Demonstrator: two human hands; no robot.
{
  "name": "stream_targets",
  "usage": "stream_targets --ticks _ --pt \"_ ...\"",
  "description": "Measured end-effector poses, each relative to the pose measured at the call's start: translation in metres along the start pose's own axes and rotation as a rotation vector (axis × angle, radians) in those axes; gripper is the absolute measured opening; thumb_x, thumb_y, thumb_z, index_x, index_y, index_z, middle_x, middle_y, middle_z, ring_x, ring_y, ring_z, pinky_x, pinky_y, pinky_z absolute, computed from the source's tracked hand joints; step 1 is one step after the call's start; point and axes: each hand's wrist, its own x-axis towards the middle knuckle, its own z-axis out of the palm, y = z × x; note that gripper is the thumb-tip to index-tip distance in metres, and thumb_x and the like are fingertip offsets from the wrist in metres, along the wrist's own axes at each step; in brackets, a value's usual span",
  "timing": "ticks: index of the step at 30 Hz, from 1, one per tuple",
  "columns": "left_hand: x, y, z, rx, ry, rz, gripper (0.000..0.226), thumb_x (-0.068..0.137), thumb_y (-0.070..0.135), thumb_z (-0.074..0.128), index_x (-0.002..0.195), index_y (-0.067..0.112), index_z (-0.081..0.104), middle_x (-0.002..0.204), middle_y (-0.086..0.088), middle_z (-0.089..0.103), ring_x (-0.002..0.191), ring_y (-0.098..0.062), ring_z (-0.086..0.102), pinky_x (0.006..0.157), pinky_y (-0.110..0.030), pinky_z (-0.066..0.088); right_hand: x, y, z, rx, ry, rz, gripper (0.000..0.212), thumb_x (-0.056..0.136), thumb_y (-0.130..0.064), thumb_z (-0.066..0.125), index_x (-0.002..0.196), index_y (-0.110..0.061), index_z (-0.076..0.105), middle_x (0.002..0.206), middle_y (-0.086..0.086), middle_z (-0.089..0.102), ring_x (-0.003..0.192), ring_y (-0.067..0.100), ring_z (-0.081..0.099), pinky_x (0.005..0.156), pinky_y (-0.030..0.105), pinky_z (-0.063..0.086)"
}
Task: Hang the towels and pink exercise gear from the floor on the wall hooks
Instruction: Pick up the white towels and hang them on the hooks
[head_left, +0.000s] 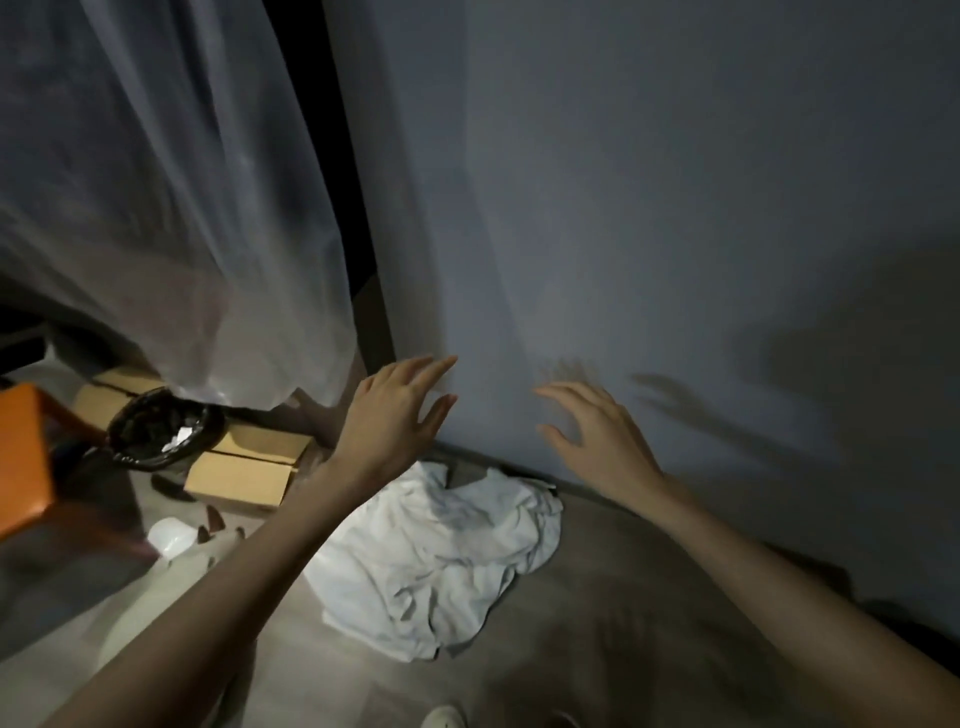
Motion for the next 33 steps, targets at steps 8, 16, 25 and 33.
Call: stream_targets --ticks 8,16,25,33 --pt "-0.031 -0.073 0.097 -0.066 -0.146 -0.263 0.045 0.094 0.039 0.049 0.137 0.028 0.045 0.131 -0.001 0.057 0.117 -0.027 0.053 0.092 -0.038 0.042 0.031 0.030 0.121 0.129 -0.216 0.109 0.033 0.086 -0.026 0.062 0.118 -0.019 0.061 0.116 0.004 0.063 0.110 0.024 0.058 0.091 0.035 0.047" --pt "-0.075 -0.136 0.226 -0.210 -0.304 -0.536 0.045 0.095 0.039 0.047 0.138 0.027 0.042 0.129 -0.003 0.057 0.116 -0.025 0.054 0.087 -0.036 0.047 0.036 0.094 0.262 0.176 -0.436 0.232 0.032 0.082 -0.024 0.065 0.113 -0.015 0.064 0.110 0.007 0.066 0.104 0.025 0.060 0.087 0.037 0.050" --pt "-0.112 -0.228 0.466 -0.266 -0.456 -0.640 0.047 0.093 0.041 0.049 0.139 0.031 0.039 0.131 0.002 0.055 0.117 -0.019 0.052 0.085 -0.035 0.047 0.021 0.175 0.503 0.192 -0.547 0.290 0.031 0.086 -0.028 0.061 0.117 -0.023 0.059 0.118 0.003 0.060 0.108 0.022 0.055 0.090 0.039 0.047" --pt "-0.161 -0.313 0.712 -0.132 -0.710 -0.510 0.077 0.077 0.042 0.070 0.143 0.033 0.030 0.143 -0.003 0.040 0.128 -0.026 0.038 0.098 -0.040 0.043 -0.013 0.264 0.744 0.347 -0.755 0.280 0.035 0.083 -0.030 0.067 0.116 -0.022 0.060 0.115 -0.001 0.062 0.097 0.009 0.057 0.082 0.019 0.044"
